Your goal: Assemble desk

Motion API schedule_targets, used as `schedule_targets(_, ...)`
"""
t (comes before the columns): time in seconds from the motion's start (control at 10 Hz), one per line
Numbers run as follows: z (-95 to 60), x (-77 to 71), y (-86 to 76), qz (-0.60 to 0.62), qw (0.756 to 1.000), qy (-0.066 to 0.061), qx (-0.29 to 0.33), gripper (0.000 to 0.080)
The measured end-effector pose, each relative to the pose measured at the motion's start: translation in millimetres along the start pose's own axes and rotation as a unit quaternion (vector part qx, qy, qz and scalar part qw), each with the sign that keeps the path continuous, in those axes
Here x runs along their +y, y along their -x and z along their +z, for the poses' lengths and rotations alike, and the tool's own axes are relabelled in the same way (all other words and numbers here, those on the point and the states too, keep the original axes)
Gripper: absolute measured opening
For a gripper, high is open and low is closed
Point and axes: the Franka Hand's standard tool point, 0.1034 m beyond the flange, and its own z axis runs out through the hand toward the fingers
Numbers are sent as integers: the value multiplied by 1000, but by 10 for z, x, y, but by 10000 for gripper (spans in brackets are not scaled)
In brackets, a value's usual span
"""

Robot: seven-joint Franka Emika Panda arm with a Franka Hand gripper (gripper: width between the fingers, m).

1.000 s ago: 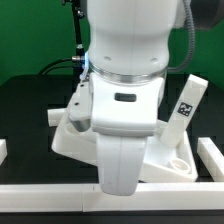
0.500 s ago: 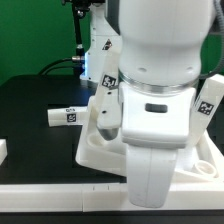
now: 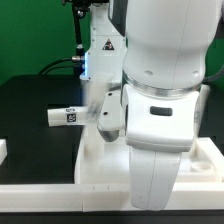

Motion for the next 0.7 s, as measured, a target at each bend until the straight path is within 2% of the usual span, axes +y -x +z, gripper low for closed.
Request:
schedule_targets(0.1,-1,4,8,1,1000,0,0,450)
schedule_targets(0.2,-30,14,24,1,1000,2,0,450)
schedule_targets(0.3,-222,36,71,0,1000,15,-6,576)
schedule_targets(0.4,-418,-26,125,13,1000,22,-3,627)
schedule_targets(0.5,-511,-106,157,39,999,27,0,627)
schedule_targets(0.6,-516,-160,173,72,997,30,2,645)
schedule_targets(0.7,-485,-161,179,73,997,28,2,645)
